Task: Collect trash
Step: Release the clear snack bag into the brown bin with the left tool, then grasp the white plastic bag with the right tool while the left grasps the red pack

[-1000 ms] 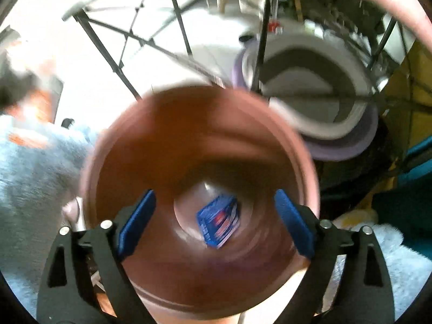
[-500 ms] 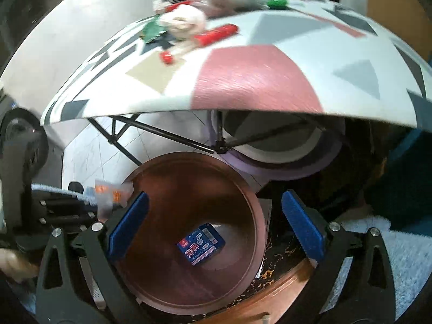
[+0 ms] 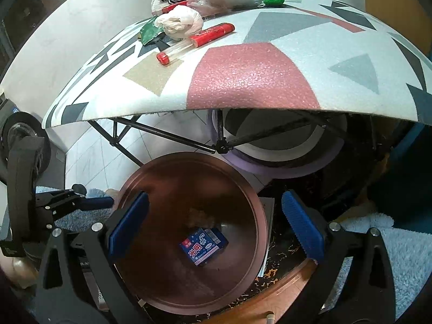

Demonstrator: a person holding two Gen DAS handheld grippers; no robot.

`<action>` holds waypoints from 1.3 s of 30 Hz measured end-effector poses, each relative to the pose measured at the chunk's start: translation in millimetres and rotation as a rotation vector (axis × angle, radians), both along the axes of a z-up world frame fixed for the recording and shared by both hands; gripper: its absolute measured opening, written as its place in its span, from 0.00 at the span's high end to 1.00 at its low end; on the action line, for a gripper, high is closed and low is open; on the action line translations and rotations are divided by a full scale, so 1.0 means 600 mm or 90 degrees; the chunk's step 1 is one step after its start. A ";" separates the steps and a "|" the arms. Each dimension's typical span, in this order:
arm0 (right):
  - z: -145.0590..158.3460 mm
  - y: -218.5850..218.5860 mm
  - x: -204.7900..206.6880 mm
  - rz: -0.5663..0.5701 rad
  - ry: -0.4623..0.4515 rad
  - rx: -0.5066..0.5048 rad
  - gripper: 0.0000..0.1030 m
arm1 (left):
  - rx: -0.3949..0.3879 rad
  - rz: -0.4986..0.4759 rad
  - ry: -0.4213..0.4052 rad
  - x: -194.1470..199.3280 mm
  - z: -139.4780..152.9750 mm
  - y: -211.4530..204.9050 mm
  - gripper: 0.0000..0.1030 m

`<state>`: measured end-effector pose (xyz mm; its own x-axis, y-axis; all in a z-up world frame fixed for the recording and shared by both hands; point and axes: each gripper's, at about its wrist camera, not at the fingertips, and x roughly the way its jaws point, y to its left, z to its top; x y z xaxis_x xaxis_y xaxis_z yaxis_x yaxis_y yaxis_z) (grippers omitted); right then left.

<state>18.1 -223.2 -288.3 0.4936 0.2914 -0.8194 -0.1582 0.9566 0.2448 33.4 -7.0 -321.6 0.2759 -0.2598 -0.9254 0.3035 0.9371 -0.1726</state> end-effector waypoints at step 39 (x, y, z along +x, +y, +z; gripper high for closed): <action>0.162 0.039 0.126 0.108 -0.157 -0.049 0.24 | -0.168 0.249 -0.294 0.079 0.255 0.174 0.14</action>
